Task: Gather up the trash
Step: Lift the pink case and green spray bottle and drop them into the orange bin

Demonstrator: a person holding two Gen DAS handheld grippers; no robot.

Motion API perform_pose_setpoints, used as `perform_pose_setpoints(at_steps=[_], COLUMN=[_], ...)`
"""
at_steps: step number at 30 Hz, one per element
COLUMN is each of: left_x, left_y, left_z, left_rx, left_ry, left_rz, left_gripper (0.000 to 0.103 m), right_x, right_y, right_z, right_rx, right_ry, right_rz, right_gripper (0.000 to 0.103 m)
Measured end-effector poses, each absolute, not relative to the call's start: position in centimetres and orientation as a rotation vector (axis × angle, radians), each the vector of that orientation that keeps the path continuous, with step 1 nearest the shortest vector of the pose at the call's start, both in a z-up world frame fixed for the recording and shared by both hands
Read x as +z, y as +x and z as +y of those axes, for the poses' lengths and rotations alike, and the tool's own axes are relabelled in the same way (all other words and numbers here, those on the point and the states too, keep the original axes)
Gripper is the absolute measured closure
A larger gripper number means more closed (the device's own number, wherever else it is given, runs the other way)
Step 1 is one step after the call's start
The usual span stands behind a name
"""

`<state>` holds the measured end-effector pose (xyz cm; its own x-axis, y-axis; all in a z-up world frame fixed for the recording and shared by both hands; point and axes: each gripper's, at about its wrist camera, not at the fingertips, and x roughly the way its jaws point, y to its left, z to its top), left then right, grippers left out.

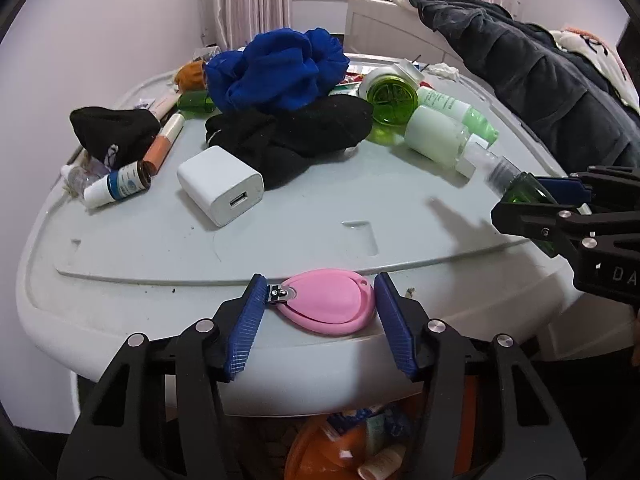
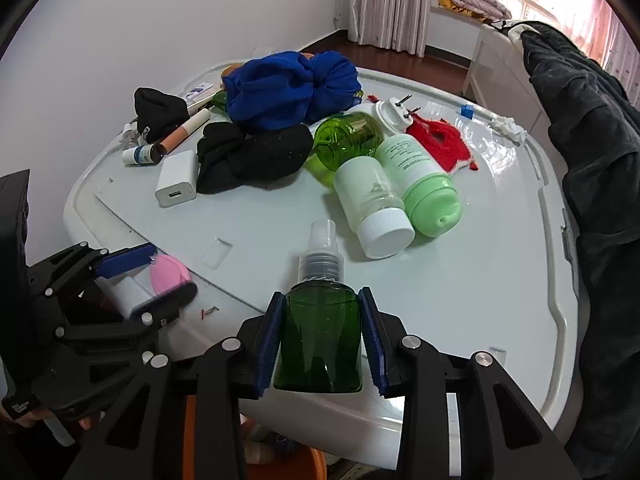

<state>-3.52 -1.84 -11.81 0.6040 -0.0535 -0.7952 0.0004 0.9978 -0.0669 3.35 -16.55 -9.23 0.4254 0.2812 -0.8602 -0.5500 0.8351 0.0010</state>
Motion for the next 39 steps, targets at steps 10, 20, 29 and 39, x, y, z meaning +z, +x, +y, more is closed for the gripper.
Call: perform_pose_setpoints(at_steps=[10, 20, 29, 39], left_x=[-8.9, -8.4, -13.8, -12.3], left_y=[-4.9, -11.9, -14.1, -12.9], left_z=[-1.5, -3.6, -5.2, -2.7], left_rx=[-0.040, -0.204, -0.312, -0.193], left_ry=[-0.084, -0.052, -0.061, -0.110], left_rz=[0.888, 1.030, 1.258, 1.213], left_gripper=[0.049, 0.049, 0.048, 0.029], right_x=[-7.8, -6.2, -12.2, -10.5], right_y=[3.1, -4.8, -10.1, -8.0], right_z=[-17.0, -19.4, -19.5, -22.0], right_rx=[0.540, 0.598, 0.635, 0.502], right_ry=[-0.286, -0.216, -0.213, -0.130], right_rz=[0.970, 0.993, 1.190, 1.088], right_gripper=[0.066, 0.066, 0.065, 0.023])
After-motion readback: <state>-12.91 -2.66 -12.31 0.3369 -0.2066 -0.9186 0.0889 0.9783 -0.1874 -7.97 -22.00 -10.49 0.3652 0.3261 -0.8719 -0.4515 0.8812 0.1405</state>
